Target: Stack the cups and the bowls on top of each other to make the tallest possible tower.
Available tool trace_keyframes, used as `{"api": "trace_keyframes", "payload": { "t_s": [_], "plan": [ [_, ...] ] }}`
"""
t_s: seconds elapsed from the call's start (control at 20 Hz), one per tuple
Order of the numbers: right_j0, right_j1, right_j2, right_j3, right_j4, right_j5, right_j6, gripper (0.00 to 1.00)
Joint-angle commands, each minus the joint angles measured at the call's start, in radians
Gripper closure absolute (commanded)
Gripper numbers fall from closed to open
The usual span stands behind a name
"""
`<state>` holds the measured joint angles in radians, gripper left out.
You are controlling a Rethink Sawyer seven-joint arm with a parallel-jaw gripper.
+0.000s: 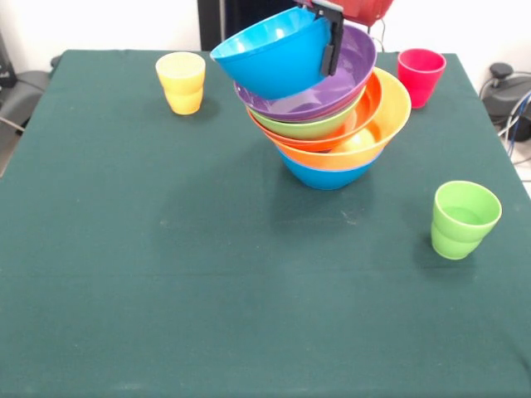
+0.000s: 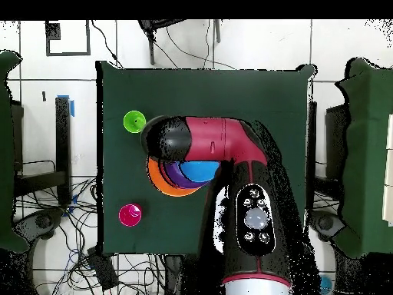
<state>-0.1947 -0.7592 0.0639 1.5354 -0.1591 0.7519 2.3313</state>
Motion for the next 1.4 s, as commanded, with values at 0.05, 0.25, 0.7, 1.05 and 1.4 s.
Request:
{"api": "trace_keyframes", "payload": {
  "t_s": [0.05,0.25,0.7,1.05,1.4],
  "plan": [
    [0.012,0.039,0.078,0.066,-0.110,-0.044,-0.142,1.00],
    [0.018,0.041,0.074,0.065,-0.110,-0.047,-0.135,1.00],
    [0.028,0.039,0.073,0.059,-0.105,-0.037,-0.127,1.00],
    [0.041,0.022,0.069,0.084,-0.093,-0.037,-0.107,1.00],
    [0.054,0.006,0.062,0.109,-0.087,-0.048,-0.091,1.00]
  ]
}}
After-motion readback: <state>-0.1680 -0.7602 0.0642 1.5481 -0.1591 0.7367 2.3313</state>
